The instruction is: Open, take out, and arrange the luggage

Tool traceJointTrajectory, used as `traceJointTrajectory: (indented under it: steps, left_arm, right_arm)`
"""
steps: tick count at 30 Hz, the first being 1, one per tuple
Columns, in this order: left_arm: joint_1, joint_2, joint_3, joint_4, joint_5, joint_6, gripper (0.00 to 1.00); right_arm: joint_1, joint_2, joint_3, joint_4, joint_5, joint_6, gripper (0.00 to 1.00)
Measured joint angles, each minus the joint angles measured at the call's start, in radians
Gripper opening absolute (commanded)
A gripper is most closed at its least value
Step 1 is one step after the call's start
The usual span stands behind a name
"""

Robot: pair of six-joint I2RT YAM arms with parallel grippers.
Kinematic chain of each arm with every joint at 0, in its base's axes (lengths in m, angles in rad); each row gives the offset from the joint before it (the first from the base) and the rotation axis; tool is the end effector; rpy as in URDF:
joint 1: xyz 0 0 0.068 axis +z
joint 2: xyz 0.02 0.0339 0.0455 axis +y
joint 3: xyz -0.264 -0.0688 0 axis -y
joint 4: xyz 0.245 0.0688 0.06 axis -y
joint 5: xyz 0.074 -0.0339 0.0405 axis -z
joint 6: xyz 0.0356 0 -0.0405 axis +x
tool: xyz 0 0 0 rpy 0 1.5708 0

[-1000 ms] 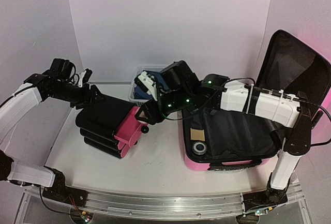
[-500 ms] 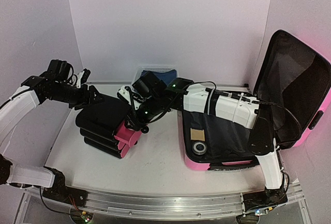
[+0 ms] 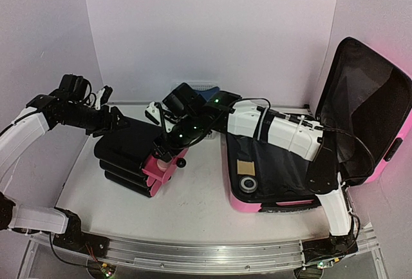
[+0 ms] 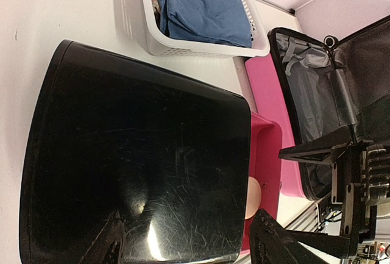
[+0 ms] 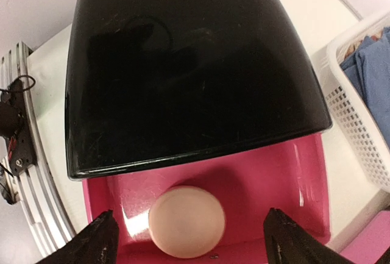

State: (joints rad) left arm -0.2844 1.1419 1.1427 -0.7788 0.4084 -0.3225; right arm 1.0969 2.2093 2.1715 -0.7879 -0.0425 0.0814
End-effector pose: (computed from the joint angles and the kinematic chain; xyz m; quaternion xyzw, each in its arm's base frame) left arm 0.2179 -0.0784 0.3389 0.0611 0.9046 -0.2915 0.3049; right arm 0.2263 0.4445 0.2957 -0.4595 0.8100 0.2187 0.2916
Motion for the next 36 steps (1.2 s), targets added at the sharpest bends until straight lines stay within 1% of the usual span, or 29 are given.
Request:
traceJointTrajectory:
  steps: [4,7,11,13,15,17,20,25,28,32,36]
  left_arm:
    - [0.008,-0.003,0.0,0.0,0.005,-0.001,0.71]
    - [0.05,-0.004,0.0,0.002,0.026,-0.008,0.73]
    - [0.164,0.001,0.0,0.002,0.054,-0.01,0.74]
    - [0.202,0.015,0.001,0.002,0.048,0.002,0.74]
    - [0.213,0.042,0.002,0.0,0.038,0.018,0.74]
    - [0.213,0.07,0.003,-0.007,0.031,0.035,0.73]
    - [0.212,0.102,0.003,-0.013,0.014,0.056,0.73]
    - [0.212,0.104,0.002,-0.024,0.003,0.073,0.73]
    - [0.212,0.104,0.001,-0.026,0.003,0.08,0.73]
    - [0.212,0.103,-0.009,-0.026,0.005,0.084,0.72]
    - [0.212,0.103,-0.031,-0.026,0.013,0.084,0.71]
  right_arm:
    - [0.0,0.004,0.047,-0.04,0.01,0.013,0.87]
    - [0.0,-0.014,0.041,-0.054,0.021,0.031,0.85]
    - [0.0,-0.111,-0.091,-0.068,0.065,0.075,0.82]
    - [0.0,-0.172,-0.171,-0.076,0.092,0.101,0.81]
    - [0.0,-0.225,-0.244,-0.074,0.117,0.128,0.78]
    - [0.0,-0.259,-0.305,-0.068,0.137,0.152,0.72]
    - [-0.001,-0.274,-0.381,-0.052,0.168,0.187,0.68]
    - [-0.003,-0.274,-0.505,0.014,0.194,0.237,0.67]
    - [-0.008,-0.267,-0.531,0.064,0.183,0.25,0.67]
    - [-0.01,-0.262,-0.56,0.181,0.148,0.261,0.7]
    - [-0.01,-0.246,-0.575,0.28,0.121,0.261,0.7]
